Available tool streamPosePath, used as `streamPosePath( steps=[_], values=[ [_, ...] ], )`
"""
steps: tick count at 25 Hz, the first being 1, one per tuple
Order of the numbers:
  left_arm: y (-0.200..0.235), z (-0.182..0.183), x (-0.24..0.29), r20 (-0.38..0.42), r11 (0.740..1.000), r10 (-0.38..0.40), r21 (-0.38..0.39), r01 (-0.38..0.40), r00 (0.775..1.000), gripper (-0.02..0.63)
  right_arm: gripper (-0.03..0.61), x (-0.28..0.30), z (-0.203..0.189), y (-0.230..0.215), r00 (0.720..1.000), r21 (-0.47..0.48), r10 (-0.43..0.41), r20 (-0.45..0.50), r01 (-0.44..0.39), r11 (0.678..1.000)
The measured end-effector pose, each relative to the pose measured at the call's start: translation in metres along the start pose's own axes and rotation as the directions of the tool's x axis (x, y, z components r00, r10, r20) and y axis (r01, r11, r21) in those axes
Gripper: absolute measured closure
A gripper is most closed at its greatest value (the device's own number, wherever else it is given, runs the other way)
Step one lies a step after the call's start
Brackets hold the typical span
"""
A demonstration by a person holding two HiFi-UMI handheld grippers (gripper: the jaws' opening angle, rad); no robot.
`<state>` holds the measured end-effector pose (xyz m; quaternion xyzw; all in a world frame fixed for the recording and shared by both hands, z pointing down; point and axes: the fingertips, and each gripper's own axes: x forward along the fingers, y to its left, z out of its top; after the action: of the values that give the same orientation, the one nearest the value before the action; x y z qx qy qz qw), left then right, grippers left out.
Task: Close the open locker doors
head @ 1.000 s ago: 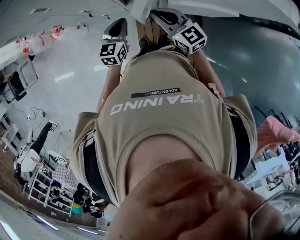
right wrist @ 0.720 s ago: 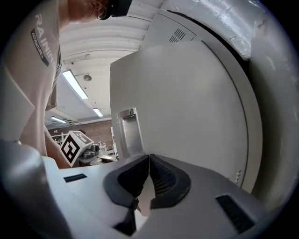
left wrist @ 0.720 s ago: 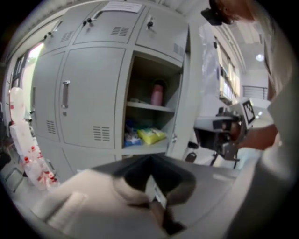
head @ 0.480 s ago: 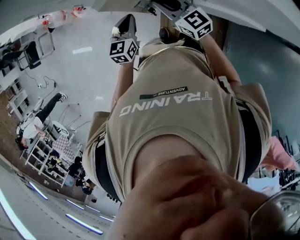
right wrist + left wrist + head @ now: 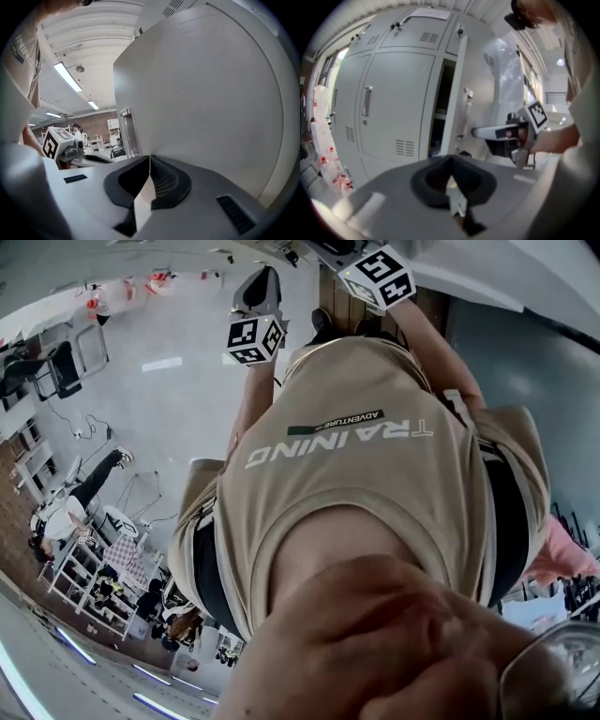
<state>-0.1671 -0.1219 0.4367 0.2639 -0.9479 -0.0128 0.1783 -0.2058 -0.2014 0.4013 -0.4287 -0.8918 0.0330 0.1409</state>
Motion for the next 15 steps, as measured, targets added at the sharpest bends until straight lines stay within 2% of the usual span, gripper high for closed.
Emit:
streamPosePath(
  steps=[6,11,15],
  values=[
    [0.010,0.007,0.011,0.026,0.997,-0.071,-0.018,0.072,0.997,0.614,0.563,0.017,0.011,-0.027,0.994,-0.002,-0.113,-0.012,0.113,0.994],
    [0.027,0.006,0.015,0.009,0.991,-0.134,-0.001,0.134,0.991,0.614,0.563,0.027,0.015,-0.051,0.976,0.018,-0.217,-0.009,0.217,0.976],
    [0.038,0.010,0.025,0.002,0.984,-0.177,0.003,0.177,0.984,0.614,0.563,0.031,0.015,-0.065,0.965,0.018,-0.262,-0.024,0.263,0.965]
  ],
)
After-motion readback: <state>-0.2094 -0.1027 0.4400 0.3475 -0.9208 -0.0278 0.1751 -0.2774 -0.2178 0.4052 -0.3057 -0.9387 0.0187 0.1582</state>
